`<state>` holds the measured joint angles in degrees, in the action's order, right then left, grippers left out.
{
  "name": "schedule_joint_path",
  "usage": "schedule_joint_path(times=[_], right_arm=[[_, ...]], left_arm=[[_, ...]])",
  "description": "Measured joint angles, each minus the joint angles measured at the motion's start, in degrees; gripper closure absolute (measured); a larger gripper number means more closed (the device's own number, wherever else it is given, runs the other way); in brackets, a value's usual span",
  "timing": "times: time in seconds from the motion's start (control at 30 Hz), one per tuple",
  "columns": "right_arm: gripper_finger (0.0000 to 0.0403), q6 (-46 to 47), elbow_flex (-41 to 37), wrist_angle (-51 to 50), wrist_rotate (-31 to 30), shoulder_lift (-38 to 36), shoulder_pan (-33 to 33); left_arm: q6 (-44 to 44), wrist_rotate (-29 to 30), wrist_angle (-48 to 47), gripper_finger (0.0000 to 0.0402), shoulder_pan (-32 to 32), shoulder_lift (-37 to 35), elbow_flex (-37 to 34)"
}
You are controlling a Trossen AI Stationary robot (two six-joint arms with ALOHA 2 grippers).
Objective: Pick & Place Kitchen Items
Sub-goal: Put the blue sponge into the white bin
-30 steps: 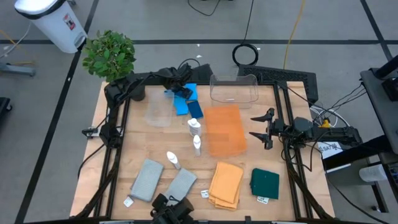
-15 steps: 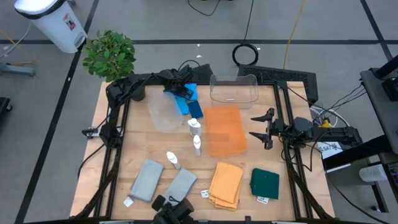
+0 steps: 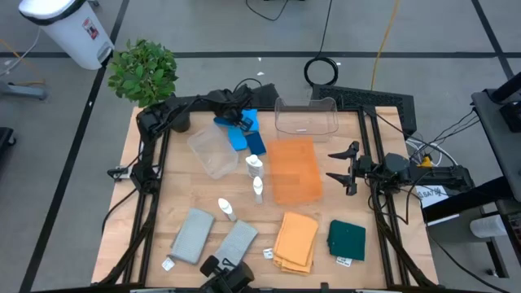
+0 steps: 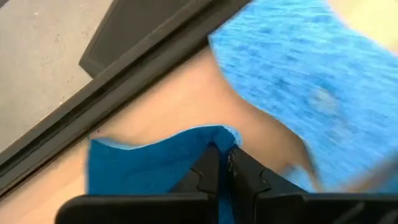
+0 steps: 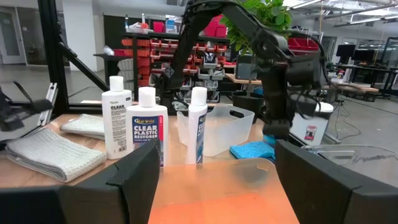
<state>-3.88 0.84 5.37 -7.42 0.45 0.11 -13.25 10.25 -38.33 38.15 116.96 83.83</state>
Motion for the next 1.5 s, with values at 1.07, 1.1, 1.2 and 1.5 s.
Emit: schedule_joint_path(times=[1.07,1.1,1.2,1.5], right_arm=[[0.0124,0.0,0.0,0.0,0.0,0.0,0.0],[0.0124,0.0,0.0,0.0,0.0,0.0,0.0],[0.0124,0.0,0.0,0.0,0.0,0.0,0.0],[0.0124,0.0,0.0,0.0,0.0,0.0,0.0]], left_arm=[[-2.9,5.9,-1.3,0.0396,-28.6,-41.4,-26.7],[-2.3,5.7,1.3,0.0395,-28.6,-41.3,-28.8],[-1.6,5.8,4.0,0.0386,-28.6,-41.3,-33.9],[0.2,7.9,5.1,0.038,-27.2,-41.2,-38.9]])
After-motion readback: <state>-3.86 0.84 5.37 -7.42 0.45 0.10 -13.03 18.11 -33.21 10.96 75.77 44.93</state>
